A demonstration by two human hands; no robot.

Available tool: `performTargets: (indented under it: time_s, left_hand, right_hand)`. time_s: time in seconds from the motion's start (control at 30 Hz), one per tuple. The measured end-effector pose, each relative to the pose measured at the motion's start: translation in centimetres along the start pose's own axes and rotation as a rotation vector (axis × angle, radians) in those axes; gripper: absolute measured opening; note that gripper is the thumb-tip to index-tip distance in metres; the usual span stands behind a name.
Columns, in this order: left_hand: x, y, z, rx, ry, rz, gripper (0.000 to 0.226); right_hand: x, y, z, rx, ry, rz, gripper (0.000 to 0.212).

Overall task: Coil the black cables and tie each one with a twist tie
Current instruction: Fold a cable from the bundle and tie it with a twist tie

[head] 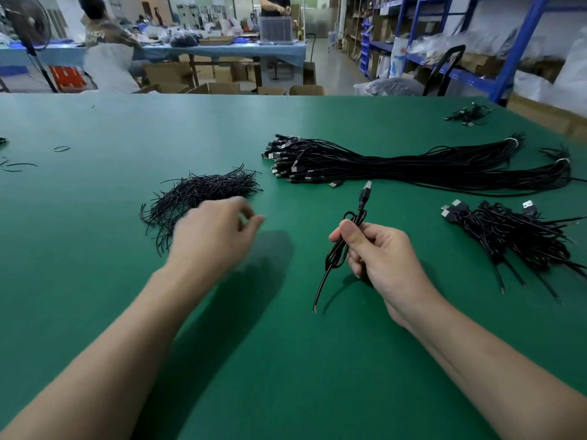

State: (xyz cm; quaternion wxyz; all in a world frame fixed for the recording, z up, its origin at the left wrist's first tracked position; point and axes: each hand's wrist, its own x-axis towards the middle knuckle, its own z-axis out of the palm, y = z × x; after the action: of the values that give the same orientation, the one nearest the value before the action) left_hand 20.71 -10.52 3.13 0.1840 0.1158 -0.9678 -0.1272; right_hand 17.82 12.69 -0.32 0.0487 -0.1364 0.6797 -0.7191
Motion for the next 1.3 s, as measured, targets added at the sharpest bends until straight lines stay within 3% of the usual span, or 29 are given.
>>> performTargets:
  time_s: [0.13,0.3,0.47,0.9,1.07,1.3]
  left_hand:
    - [1.1,-4.3,-2.1,0.304,-0.088,-0.227,0.023]
    - [1.3,-5.7,-2.6,0.275,-0.178,-0.313,0.018]
    - [1.3,-6.0,-2.5,0.239,-0.181,-0.3,0.008]
    - [1.5,-6.6,-2.5,0.125,-0.155,-0.336,0.019]
    - [1.4,-6.6,-1.4,0.021,-0.093,-0.245,0.017]
    - [1.5,-7.4,-0.1,0.112,0.05,-0.144,0.015]
  right_hand:
    - [-0.1,0.0,0.0,-0.017,-0.006,0.002,0.033]
    - [-0.2,0.0,-0.1,-0.029,-0.013,-0.012,0.035]
    - [-0.2,0.1,-0.1,-0.038,-0.017,-0.03,0.034]
    - [-0.3,0.3,0.0,-0.06,-0.022,-0.059,0.034]
    - [-0.3,0.3,0.0,-0.074,-0.024,-0.059,0.035]
    - [-0.4,0.3,-0.1,-0.08,-0.035,-0.066,0.032]
